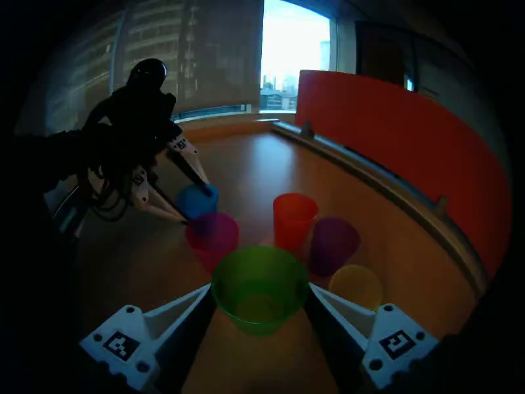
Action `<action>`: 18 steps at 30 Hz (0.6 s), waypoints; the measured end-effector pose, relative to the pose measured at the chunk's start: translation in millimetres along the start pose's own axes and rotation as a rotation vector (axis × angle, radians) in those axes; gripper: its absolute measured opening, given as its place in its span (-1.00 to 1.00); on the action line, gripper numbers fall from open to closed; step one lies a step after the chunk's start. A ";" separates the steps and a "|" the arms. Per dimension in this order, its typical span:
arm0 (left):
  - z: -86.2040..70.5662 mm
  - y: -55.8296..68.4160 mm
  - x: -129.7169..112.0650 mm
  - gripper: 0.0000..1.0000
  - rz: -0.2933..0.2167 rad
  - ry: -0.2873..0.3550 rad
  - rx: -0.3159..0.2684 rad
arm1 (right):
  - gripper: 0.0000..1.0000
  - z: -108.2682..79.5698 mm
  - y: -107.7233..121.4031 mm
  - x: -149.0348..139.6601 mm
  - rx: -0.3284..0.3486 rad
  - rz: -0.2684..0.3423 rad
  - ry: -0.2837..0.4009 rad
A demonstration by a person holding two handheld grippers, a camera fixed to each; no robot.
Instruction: Pour water
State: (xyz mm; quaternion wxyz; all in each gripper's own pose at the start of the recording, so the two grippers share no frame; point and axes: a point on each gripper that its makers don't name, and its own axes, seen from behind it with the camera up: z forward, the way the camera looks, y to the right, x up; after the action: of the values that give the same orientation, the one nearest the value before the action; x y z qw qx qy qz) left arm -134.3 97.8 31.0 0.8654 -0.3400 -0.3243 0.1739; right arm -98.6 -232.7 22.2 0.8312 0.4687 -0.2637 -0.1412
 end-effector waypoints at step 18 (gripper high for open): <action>-0.1 6.7 -31.9 0.77 -0.019 -0.074 -0.015 | 0.81 27.5 -12.5 -21.6 0.031 0.022 -0.036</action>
State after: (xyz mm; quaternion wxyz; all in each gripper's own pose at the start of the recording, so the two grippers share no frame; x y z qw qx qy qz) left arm -158.0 85.9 12.1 0.8518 -0.3369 -0.3606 0.1756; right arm -131.9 -248.2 16.5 0.8205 0.4759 -0.2859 -0.1362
